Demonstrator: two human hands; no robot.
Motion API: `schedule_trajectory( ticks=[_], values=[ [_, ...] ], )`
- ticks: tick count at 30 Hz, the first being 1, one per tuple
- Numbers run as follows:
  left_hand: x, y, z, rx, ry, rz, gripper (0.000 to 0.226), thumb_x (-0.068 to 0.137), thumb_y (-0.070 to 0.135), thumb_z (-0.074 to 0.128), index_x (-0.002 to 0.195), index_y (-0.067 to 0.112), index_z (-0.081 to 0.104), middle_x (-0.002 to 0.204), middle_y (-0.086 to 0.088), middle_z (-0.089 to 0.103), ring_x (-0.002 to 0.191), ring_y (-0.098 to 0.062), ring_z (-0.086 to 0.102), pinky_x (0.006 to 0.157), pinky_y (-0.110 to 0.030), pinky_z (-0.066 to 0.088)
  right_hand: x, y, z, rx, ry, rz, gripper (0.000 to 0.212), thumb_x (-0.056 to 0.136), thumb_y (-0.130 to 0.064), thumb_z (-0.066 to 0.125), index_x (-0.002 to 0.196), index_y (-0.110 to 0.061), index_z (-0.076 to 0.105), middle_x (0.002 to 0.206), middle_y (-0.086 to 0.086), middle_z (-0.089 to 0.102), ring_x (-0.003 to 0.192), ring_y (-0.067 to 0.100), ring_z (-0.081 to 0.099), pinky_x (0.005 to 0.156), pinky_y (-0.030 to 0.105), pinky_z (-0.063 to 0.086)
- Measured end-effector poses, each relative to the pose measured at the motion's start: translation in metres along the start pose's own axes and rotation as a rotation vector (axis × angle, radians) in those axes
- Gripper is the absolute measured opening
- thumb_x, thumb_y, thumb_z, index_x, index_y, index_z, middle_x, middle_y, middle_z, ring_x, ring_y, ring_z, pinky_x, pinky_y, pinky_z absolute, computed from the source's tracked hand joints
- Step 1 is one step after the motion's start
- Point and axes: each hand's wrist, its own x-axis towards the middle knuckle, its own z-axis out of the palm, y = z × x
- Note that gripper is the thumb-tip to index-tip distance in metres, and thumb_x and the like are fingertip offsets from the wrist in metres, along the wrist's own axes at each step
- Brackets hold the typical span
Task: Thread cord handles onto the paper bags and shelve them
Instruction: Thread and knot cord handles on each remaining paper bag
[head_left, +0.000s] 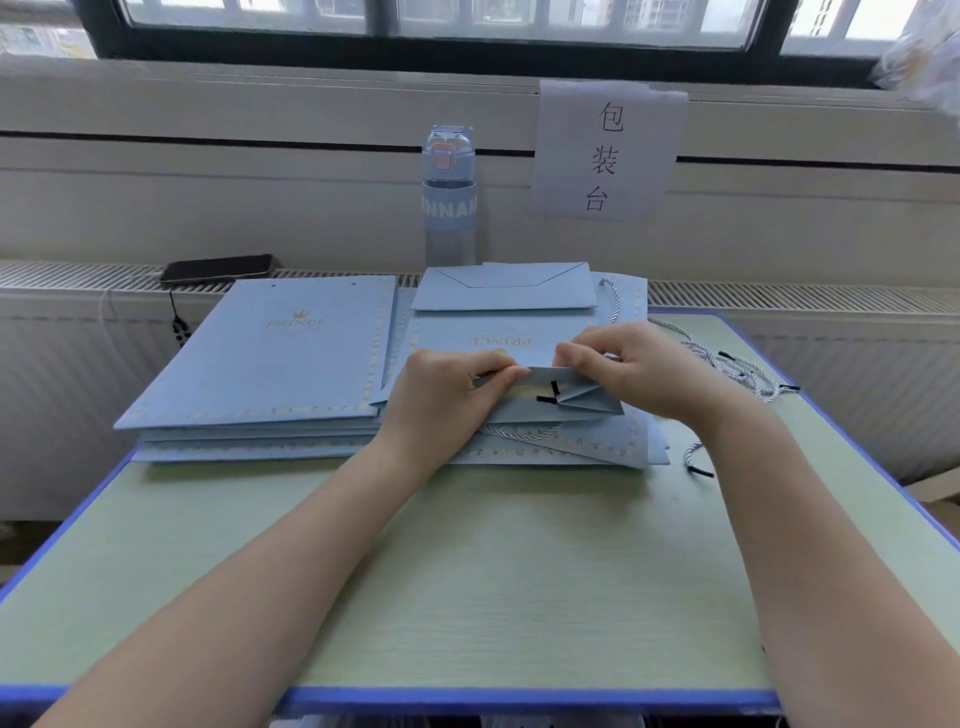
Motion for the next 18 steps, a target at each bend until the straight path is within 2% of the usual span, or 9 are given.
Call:
schedule_trajectory(
  ticks=[2, 4, 5, 6, 9, 10, 12, 15, 18],
  values=[
    [0.002, 0.001, 0.0, -0.022, 0.001, -0.055, 0.014, 0.08, 0.025, 0.072, 0.079, 0.013, 0.077, 0.068, 0.004, 0.072, 0.062, -0.008, 0.063, 0.06, -0.026, 0.048, 0.0, -0.001, 0.0, 0.022, -0.002, -0.004, 0.038, 0.097, -0.036, 0.045, 0.092, -0.004, 0.066, 0.093, 0.023, 0.063, 0.086, 0.032, 0.056, 0.07, 0.032, 0.039],
    [0.005, 0.0, -0.003, -0.073, -0.003, -0.138, 0.011, 0.081, 0.023, 0.074, 0.082, 0.012, 0.078, 0.072, 0.004, 0.073, 0.07, -0.001, 0.062, 0.064, -0.016, 0.048, -0.003, -0.008, 0.0, 0.049, 0.025, -0.052, 0.019, 0.097, -0.023, 0.049, 0.096, -0.016, 0.067, 0.087, 0.011, 0.065, 0.072, 0.008, 0.057, 0.066, 0.018, 0.038],
    [0.006, -0.001, -0.004, -0.088, -0.005, -0.162, 0.01, 0.08, 0.021, 0.075, 0.082, 0.012, 0.078, 0.073, 0.005, 0.073, 0.072, 0.001, 0.062, 0.065, -0.011, 0.047, -0.005, -0.012, 0.0, 0.067, 0.035, -0.081, 0.018, 0.095, -0.016, 0.051, 0.099, -0.025, 0.065, 0.087, 0.002, 0.065, 0.068, -0.001, 0.055, 0.063, 0.01, 0.039],
    [0.006, -0.002, -0.005, -0.091, -0.012, -0.171, 0.008, 0.08, 0.019, 0.075, 0.082, 0.011, 0.078, 0.073, 0.005, 0.073, 0.073, 0.002, 0.061, 0.066, -0.009, 0.046, -0.006, -0.014, 0.001, 0.073, 0.037, -0.108, 0.026, 0.093, -0.009, 0.052, 0.101, -0.031, 0.064, 0.089, -0.002, 0.065, 0.068, -0.001, 0.057, 0.063, 0.009, 0.041],
    [0.006, 0.001, -0.006, -0.097, -0.062, -0.2, 0.007, 0.08, 0.018, 0.075, 0.082, 0.012, 0.078, 0.074, 0.005, 0.073, 0.076, -0.001, 0.063, 0.067, -0.014, 0.047, -0.006, -0.016, 0.003, 0.01, 0.021, -0.145, 0.043, 0.087, -0.003, 0.052, 0.095, -0.043, 0.062, 0.088, -0.001, 0.068, 0.073, 0.02, 0.058, 0.07, 0.023, 0.047],
    [0.006, 0.001, -0.006, -0.102, -0.074, -0.217, 0.007, 0.08, 0.019, 0.075, 0.082, 0.013, 0.078, 0.073, 0.005, 0.073, 0.076, -0.002, 0.063, 0.066, -0.014, 0.046, -0.006, -0.016, 0.003, -0.001, 0.013, -0.138, 0.045, 0.086, -0.002, 0.051, 0.094, -0.046, 0.061, 0.087, 0.0, 0.068, 0.073, 0.022, 0.057, 0.071, 0.026, 0.047],
    [0.008, 0.001, -0.005, -0.1, -0.095, -0.271, 0.008, 0.081, 0.022, 0.075, 0.081, 0.015, 0.078, 0.072, 0.006, 0.072, 0.073, -0.002, 0.062, 0.065, -0.014, 0.044, -0.005, -0.016, 0.003, 0.0, -0.006, -0.124, 0.047, 0.085, -0.002, 0.05, 0.098, -0.047, 0.057, 0.089, -0.003, 0.068, 0.071, 0.017, 0.056, 0.068, 0.026, 0.047],
    [0.01, 0.001, -0.005, -0.106, -0.124, -0.348, 0.01, 0.081, 0.025, 0.074, 0.081, 0.017, 0.078, 0.074, 0.007, 0.072, 0.071, -0.002, 0.062, 0.067, -0.016, 0.046, -0.003, -0.015, 0.003, 0.024, -0.033, -0.065, 0.041, 0.087, -0.002, 0.045, 0.104, -0.039, 0.052, 0.09, -0.01, 0.068, 0.069, 0.011, 0.056, 0.058, 0.019, 0.044],
    [0.01, 0.001, -0.005, -0.095, -0.136, -0.341, 0.01, 0.081, 0.026, 0.074, 0.082, 0.016, 0.077, 0.076, 0.006, 0.073, 0.069, -0.001, 0.063, 0.069, -0.014, 0.047, 0.001, -0.012, 0.005, -0.091, -0.089, 0.033, 0.028, 0.091, -0.008, 0.041, 0.099, -0.028, 0.06, 0.079, -0.008, 0.062, 0.066, 0.013, 0.049, 0.058, 0.019, 0.038]
  ],
)
